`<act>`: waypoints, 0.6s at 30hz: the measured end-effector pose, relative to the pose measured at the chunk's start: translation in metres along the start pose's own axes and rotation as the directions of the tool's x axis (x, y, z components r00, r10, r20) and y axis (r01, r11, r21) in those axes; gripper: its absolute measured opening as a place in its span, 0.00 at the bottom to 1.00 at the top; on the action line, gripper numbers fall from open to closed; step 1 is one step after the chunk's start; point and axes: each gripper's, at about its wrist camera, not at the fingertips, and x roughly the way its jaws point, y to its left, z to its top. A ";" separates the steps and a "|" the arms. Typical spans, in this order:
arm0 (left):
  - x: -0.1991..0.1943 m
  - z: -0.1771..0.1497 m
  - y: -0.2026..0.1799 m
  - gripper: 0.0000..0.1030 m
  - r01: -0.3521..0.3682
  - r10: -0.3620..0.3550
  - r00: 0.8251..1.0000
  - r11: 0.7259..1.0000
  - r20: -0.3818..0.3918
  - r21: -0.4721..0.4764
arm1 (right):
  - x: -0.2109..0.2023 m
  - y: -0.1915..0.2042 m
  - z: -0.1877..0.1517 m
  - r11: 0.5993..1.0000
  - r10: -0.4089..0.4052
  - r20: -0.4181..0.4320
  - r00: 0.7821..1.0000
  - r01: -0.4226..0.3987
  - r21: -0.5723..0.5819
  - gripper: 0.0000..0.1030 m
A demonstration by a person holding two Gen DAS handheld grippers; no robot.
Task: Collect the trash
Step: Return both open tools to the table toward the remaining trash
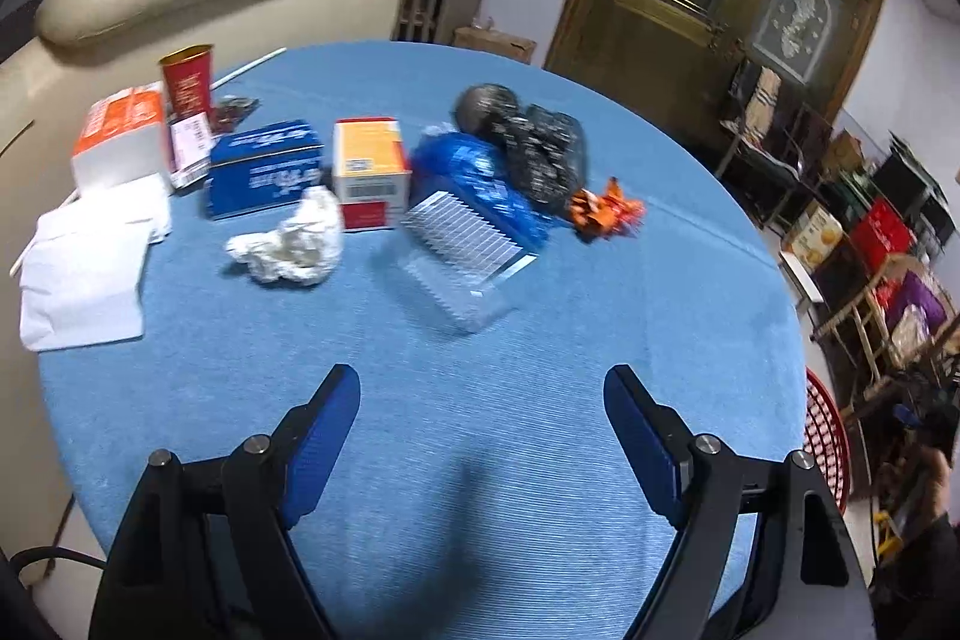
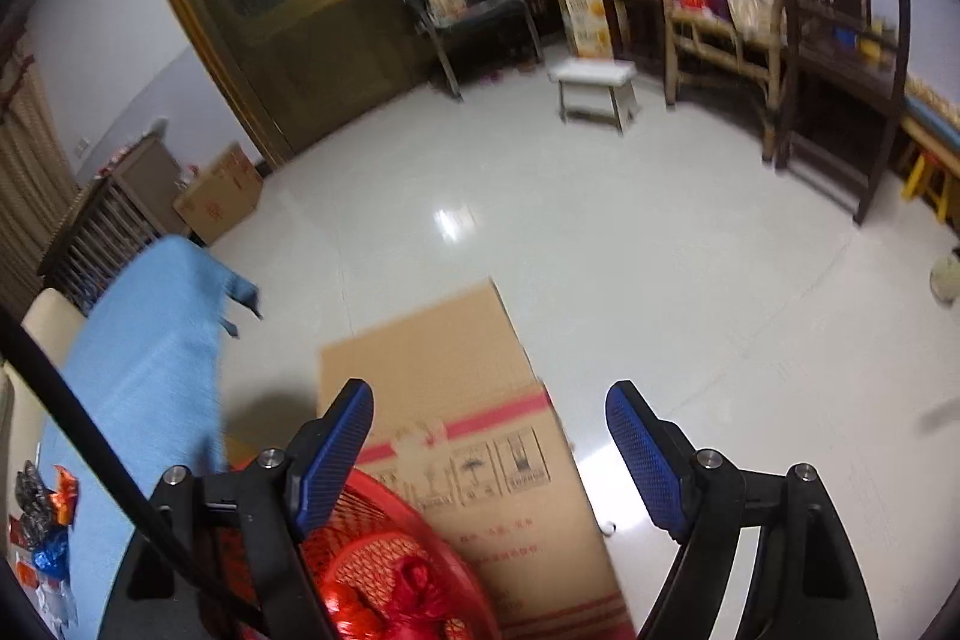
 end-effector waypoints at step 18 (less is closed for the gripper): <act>-0.011 -0.007 0.066 0.81 -0.104 0.107 0.994 0.986 0.022 -0.129 | -0.075 0.267 -0.128 0.748 0.372 -0.203 0.906 -0.422 -0.512 0.85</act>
